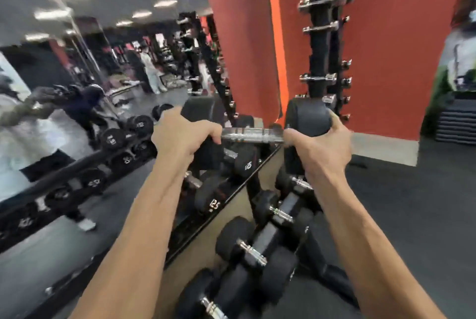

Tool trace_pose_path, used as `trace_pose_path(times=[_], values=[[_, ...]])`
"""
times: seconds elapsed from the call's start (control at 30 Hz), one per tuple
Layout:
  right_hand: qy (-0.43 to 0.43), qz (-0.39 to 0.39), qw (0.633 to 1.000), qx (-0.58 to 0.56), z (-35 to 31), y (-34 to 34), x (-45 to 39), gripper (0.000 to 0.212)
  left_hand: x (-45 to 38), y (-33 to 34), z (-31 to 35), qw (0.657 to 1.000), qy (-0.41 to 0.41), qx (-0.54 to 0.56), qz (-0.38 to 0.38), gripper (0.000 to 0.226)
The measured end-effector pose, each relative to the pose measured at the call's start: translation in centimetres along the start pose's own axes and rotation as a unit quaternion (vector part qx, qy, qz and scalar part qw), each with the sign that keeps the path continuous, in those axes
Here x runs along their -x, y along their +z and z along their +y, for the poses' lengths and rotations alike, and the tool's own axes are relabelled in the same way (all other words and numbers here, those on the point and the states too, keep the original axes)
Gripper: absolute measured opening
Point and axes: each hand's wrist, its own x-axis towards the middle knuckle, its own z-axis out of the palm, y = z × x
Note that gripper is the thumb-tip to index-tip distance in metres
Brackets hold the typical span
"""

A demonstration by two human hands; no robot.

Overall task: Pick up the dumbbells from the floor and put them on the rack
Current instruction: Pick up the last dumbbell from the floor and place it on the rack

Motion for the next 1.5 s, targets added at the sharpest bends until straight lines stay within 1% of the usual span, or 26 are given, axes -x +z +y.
trace_pose_path(times=[0.03, 0.07, 0.13, 0.2, 0.23, 0.27, 0.37, 0.4, 0.43, 0.5, 0.53, 0.57, 0.67, 0.7, 0.73, 0.77, 0.8, 0.87, 0.93, 1.0, 1.1, 1.2, 1.3, 1.37, 1.43, 1.5], values=[[0.011, -0.023, 1.000, 0.011, -0.1, 3.0, 1.4, 0.042, -1.0, -2.2, -2.2, 1.000, -0.015, -0.018, 0.011, 0.059], [0.019, -0.039, 0.999, 0.011, 0.1, 6.0, 2.3, 0.046, -2.4, -4.0, -4.3, 0.999, -0.030, -0.030, 0.020, 0.055], [0.037, -0.094, 0.995, 0.010, 0.6, 11.4, 4.1, 0.057, -4.5, -7.1, -8.4, 0.995, -0.074, -0.055, 0.036, 0.061], [0.053, -0.147, 0.987, 0.029, 1.4, 16.6, 6.1, 0.052, -6.5, -9.9, -12.8, 0.989, -0.110, -0.083, 0.051, 0.058], [0.061, -0.167, 0.983, 0.042, 2.1, 18.7, 6.8, 0.048, -7.6, -10.7, -15.2, 0.985, -0.135, -0.091, 0.051, 0.061], [0.068, -0.189, 0.978, 0.053, 2.8, 20.9, 7.3, 0.046, -8.5, -11.1, -17.1, 0.981, -0.157, -0.106, 0.048, 0.069], [0.098, -0.257, 0.958, 0.080, 5.9, 28.1, 9.5, 0.052, -10.8, -12.9, -22.8, 0.962, -0.217, -0.153, 0.066, 0.089], [0.109, -0.273, 0.951, 0.091, 7.2, 30.1, 10.2, 0.053, -11.3, -13.1, -24.3, 0.957, -0.230, -0.163, 0.069, 0.096], [0.124, -0.277, 0.948, 0.096, 8.3, 31.9, 10.8, 0.052, -12.3, -13.2, -26.2, 0.955, -0.235, -0.170, 0.066, 0.098], [0.149, -0.293, 0.938, 0.113, 10.8, 35.2, 11.8, 0.048, -14.0, -12.9, -30.5, 0.939, -0.280, -0.188, 0.067, 0.085], [0.162, -0.299, 0.931, 0.130, 12.2, 36.9, 12.6, 0.049, -14.7, -12.9, -32.4, 0.933, -0.295, -0.198, 0.062, 0.078], [0.179, -0.296, 0.926, 0.151, 13.6, 38.2, 13.7, 0.056, -15.2, -12.8, -34.0, 0.929, -0.306, -0.204, 0.047, 0.077], [0.218, -0.294, 0.915, 0.170, 17.1, 41.7, 16.0, 0.093, -17.0, -11.6, -40.5, 0.921, -0.331, -0.206, 0.001, 0.079], [0.221, -0.285, 0.913, 0.191, 17.7, 42.5, 17.0, 0.096, -17.3, -11.5, -42.3, 0.920, -0.335, -0.205, -0.014, 0.084], [0.211, -0.279, 0.915, 0.199, 18.1, 43.3, 17.8, 0.091, -17.7, -11.3, -44.0, 0.920, -0.344, -0.188, -0.009, 0.087], [0.196, -0.267, 0.919, 0.213, 18.5, 44.3, 18.1, 0.085, -18.3, -11.1, -45.2, 0.921, -0.346, -0.181, 0.002, 0.084], [0.192, -0.247, 0.923, 0.222, 18.9, 45.1, 18.4, 0.084, -19.2, -11.0, -46.2, 0.924, -0.333, -0.186, -0.001, 0.081], [0.191, -0.231, 0.923, 0.241, 18.5, 46.4, 19.1, 0.085, -20.3, -11.5, -46.5, 0.931, -0.314, -0.184, -0.017, 0.091], [0.195, -0.209, 0.929, 0.237, 18.1, 46.9, 19.6, 0.080, -21.6, -11.4, -47.0, 0.936, -0.307, -0.167, -0.040, 0.099], [0.199, -0.190, 0.930, 0.243, 17.8, 47.3, 19.6, 0.070, -22.7, -11.2, -47.0, 0.936, -0.297, -0.179, -0.055, 0.098], [0.227, -0.199, 0.921, 0.246, 17.9, 47.4, 19.6, 0.057, -22.6, -11.7, -47.3, 0.939, -0.287, -0.173, -0.070, 0.088], [0.240, -0.175, 0.929, 0.219, 17.4, 46.5, 20.8, 0.064, -22.2, -11.9, -47.4, 0.940, -0.282, -0.166, -0.092, 0.071], [0.259, -0.156, 0.931, 0.202, 17.4, 45.5, 22.2, 0.074, -21.9, -12.0, -47.7, 0.945, -0.267, -0.155, -0.109, 0.067], [0.269, -0.127, 0.936, 0.189, 17.3, 44.9, 22.9, 0.083, -22.1, -11.8, -47.5, 0.946, -0.252, -0.164, -0.124, 0.071], [0.289, -0.106, 0.935, 0.176, 17.3, 44.5, 23.0, 0.093, -22.5, -11.0, -47.4, 0.949, -0.233, -0.167, -0.135, 0.084], [0.306, -0.080, 0.935, 0.158, 17.3, 44.2, 23.2, 0.089, -23.3, -10.3, -46.9, 0.952, -0.208, -0.168, -0.151, 0.097]])
